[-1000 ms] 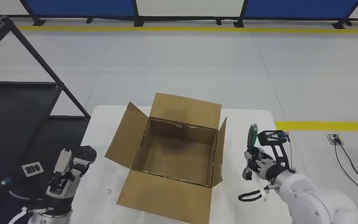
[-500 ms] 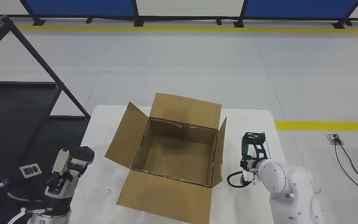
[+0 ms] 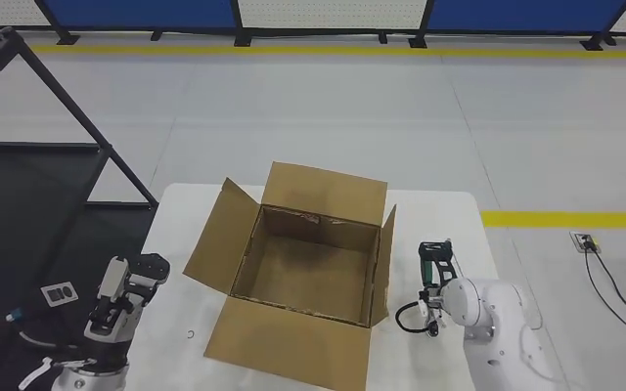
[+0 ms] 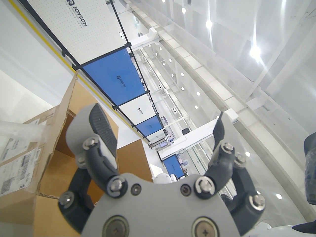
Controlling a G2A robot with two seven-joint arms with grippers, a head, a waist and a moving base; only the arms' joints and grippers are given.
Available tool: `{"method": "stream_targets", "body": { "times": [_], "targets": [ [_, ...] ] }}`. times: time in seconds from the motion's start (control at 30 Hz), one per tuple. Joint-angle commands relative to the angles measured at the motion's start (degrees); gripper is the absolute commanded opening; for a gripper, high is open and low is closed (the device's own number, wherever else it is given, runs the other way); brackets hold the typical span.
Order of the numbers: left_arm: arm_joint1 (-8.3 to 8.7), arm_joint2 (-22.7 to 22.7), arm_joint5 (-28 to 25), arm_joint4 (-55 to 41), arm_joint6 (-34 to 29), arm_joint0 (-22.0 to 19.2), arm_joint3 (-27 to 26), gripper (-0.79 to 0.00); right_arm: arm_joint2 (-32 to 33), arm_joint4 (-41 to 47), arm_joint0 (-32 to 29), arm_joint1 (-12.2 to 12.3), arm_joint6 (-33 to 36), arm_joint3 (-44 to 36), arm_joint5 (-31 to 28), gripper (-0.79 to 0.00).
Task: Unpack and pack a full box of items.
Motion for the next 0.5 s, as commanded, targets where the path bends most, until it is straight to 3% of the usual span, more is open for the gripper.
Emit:
{"method": "stream_targets", "body": {
  "times": [0.0,0.37,0.47],
  "targets": [
    [0.01,-0.1,0.0,-0.1,0.1,0.1,0.0,0.0,-0.2,-0.1,0.4,0.0,-0.1,1.0,0.5,-0.785],
    [0.1,-0.9,-0.4,-0.8,0.3,0.9,-0.2,0.0,-1.7,0.4,3.4,0.1,-0.1,8.0,0.3,-0.785],
    [0.11,-1.0,-0.5,-0.9,0.3,1.2,-0.3,0.0,-1.9,0.9,4.1,0.1,-0.3,9.3,0.3,-0.696]
  ]
}}
